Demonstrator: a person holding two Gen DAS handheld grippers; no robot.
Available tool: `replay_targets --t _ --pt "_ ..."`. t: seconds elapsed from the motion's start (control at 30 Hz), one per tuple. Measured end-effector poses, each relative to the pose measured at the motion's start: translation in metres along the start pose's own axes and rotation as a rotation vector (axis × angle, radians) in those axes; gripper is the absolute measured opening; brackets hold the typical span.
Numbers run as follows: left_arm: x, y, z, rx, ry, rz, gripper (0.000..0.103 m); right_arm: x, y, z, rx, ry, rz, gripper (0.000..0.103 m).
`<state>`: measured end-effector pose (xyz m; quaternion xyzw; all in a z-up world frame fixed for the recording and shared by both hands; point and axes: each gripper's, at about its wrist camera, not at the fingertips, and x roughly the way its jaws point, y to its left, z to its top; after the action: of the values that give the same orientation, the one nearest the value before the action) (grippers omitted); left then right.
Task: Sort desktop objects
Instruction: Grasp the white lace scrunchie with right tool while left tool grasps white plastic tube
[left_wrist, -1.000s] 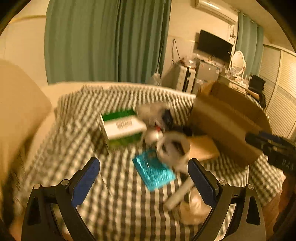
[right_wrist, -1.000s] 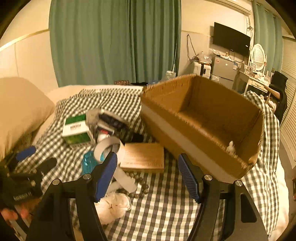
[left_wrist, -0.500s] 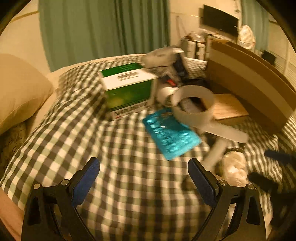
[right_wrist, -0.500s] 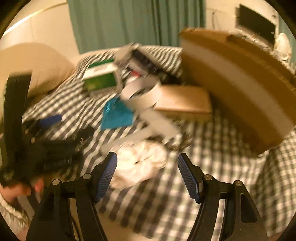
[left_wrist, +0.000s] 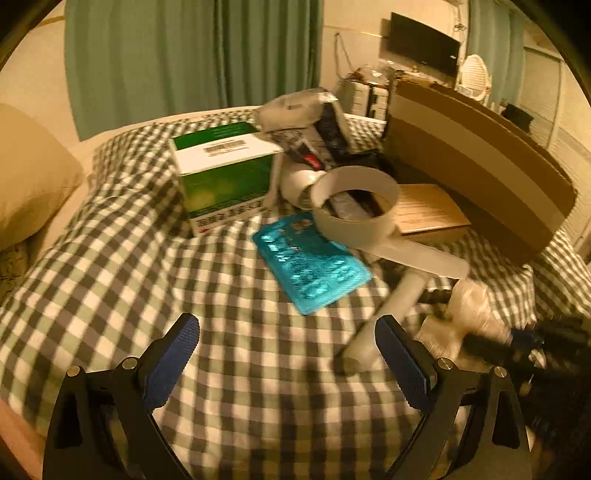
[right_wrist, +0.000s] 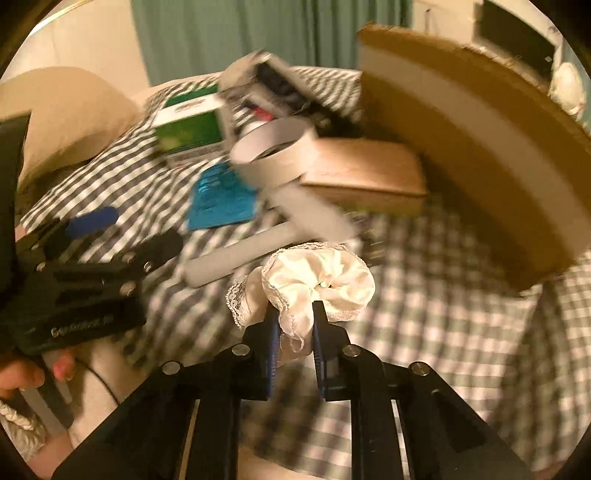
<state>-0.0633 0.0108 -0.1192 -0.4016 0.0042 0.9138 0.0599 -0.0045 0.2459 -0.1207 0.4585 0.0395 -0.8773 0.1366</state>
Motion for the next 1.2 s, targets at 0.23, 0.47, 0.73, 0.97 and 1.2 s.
replay_targets --t 0.23,0.47,0.73,0.97,1.2 --pt "0.021 -0.027 0.004 0.071 -0.006 -0.127 0.098 -0.021 -0.038 0.008 0.122 -0.070 0.003 0.016" --pt "0.048 -0.054 0.003 0.174 0.021 -0.165 0.084 -0.020 -0.046 0.008 0.166 -0.093 0.016 0.017" --pt "0.063 -0.065 0.005 0.223 0.143 -0.238 0.091 -0.012 -0.047 0.011 0.177 -0.081 0.025 0.017" --pt "0.047 -0.061 0.009 0.211 0.089 -0.252 0.015 -0.012 -0.048 0.009 0.184 -0.079 0.016 0.017" --pt "0.028 -0.062 0.007 0.201 0.058 -0.236 0.013 -0.014 -0.047 0.008 0.176 -0.083 -0.006 0.017"
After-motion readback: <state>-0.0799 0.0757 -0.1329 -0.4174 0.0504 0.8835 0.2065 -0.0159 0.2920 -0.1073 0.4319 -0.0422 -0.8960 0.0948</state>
